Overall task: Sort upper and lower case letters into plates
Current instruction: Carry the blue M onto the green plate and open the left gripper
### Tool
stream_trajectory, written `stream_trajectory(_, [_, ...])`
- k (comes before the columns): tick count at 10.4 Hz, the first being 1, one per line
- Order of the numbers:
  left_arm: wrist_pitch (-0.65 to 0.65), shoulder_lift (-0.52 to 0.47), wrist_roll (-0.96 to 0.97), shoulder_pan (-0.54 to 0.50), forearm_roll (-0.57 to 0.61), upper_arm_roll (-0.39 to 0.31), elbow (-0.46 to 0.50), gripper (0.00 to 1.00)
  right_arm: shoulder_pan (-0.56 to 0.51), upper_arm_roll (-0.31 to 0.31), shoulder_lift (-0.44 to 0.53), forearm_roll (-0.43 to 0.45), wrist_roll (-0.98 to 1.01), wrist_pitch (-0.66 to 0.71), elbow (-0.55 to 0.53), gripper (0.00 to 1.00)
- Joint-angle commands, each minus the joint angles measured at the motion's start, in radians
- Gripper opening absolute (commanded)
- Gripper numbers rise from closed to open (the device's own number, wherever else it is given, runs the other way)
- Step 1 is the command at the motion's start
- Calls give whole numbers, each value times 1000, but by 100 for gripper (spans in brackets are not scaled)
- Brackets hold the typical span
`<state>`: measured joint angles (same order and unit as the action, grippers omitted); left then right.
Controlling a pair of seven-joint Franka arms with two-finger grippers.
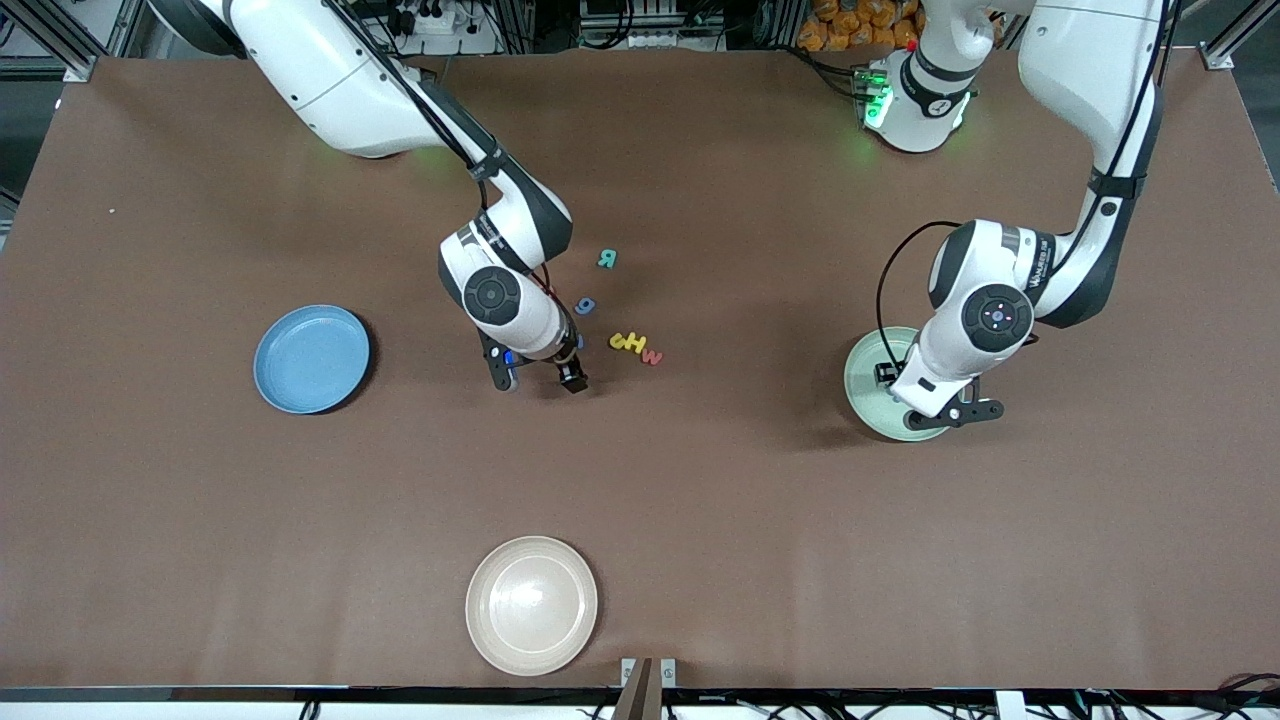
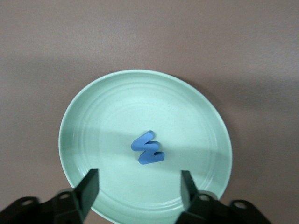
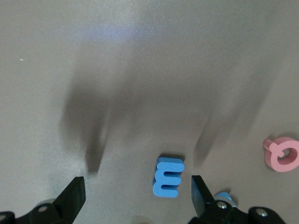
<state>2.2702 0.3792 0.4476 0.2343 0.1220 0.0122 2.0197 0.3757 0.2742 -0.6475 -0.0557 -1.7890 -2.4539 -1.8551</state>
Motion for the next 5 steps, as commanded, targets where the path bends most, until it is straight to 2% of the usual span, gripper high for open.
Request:
stream_trajectory(1, [-15, -54, 51, 52, 13, -9, 19, 100, 14, 2, 0, 25, -67, -19, -19, 100])
stream_trajectory(4, [-14, -52, 101, 111, -44, -3, 4, 100, 22, 3, -1, 129, -182, -19, -21, 100])
stream_trajectory(5, [-14, -49, 126, 129, -73, 5, -1, 100, 22, 3, -1, 131, -185, -19, -21, 100])
